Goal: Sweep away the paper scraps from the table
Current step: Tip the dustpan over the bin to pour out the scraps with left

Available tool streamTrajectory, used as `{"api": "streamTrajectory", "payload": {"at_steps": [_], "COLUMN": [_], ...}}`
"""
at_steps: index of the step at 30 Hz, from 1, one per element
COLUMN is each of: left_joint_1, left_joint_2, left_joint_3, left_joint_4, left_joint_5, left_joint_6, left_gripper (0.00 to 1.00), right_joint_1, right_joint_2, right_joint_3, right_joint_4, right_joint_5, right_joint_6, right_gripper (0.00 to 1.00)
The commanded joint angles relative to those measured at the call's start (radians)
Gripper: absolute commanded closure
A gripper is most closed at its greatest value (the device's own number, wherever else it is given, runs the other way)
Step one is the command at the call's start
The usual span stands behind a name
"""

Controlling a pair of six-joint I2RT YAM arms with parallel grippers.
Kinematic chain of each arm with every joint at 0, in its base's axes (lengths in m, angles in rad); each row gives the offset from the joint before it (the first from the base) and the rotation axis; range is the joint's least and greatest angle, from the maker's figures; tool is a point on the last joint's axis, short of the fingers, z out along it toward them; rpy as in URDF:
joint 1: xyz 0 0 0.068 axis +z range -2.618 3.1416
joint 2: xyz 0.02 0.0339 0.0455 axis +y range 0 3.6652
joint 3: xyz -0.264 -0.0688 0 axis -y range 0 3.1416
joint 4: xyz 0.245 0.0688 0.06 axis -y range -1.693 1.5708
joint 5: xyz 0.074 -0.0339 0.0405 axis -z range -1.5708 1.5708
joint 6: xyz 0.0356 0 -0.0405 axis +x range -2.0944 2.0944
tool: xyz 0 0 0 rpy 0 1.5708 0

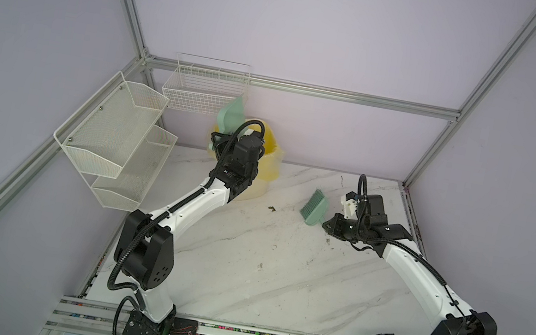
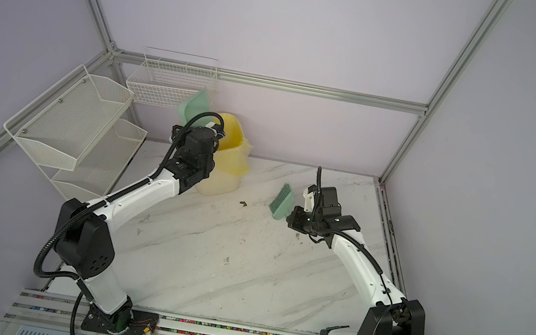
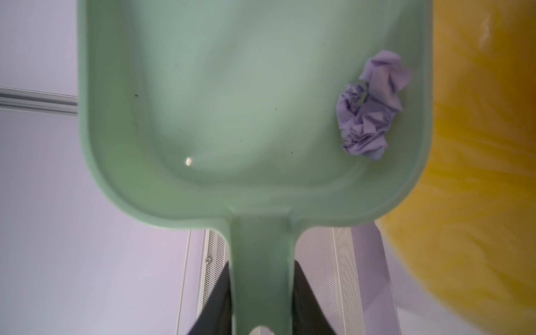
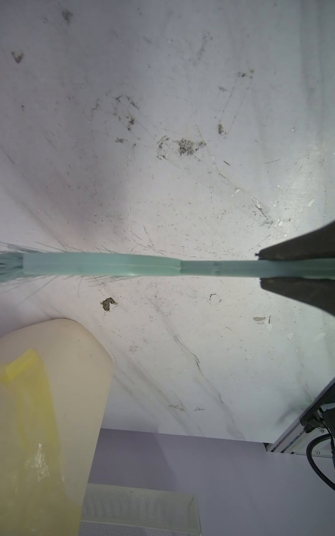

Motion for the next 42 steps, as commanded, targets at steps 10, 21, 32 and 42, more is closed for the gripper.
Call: {"api": "streamTrajectory", "payload": {"at_steps": [10, 21, 32, 42], "left_joint_1": [-0.008, -0.012, -0.048, -0.06], "left_joint_2": [-0.018, -0.009, 0.024, 0.078], "left_joint_3": [-0.017, -0.086, 0.086, 0.367], "left_joint_4": [-0.049, 0.047, -0.245, -0.739], "left_joint_5": [-0.002, 0.015, -0.02, 0.133], "left_joint_6": [-0.038, 0.067, -0.292, -0.768], "left_gripper": [0.89, 0.89, 0.9, 0.89], "right_joint_1": [-0.005, -0.005, -0.005, -0.005], "right_joint_2": [-0.037, -0.039, -0.042, -0.054], "right_joint_3": [-0.024, -0.025, -0.045, -0.038], "right_joint_4": [0.029, 0.029, 0.05, 0.063], "right_joint_5": [-0.015, -0.014, -0.024, -0.031], "right_joint_6": [-0.005, -0.005, 0.007, 0.021], "right_gripper": [1.0, 1.0, 1.0, 1.0]}}
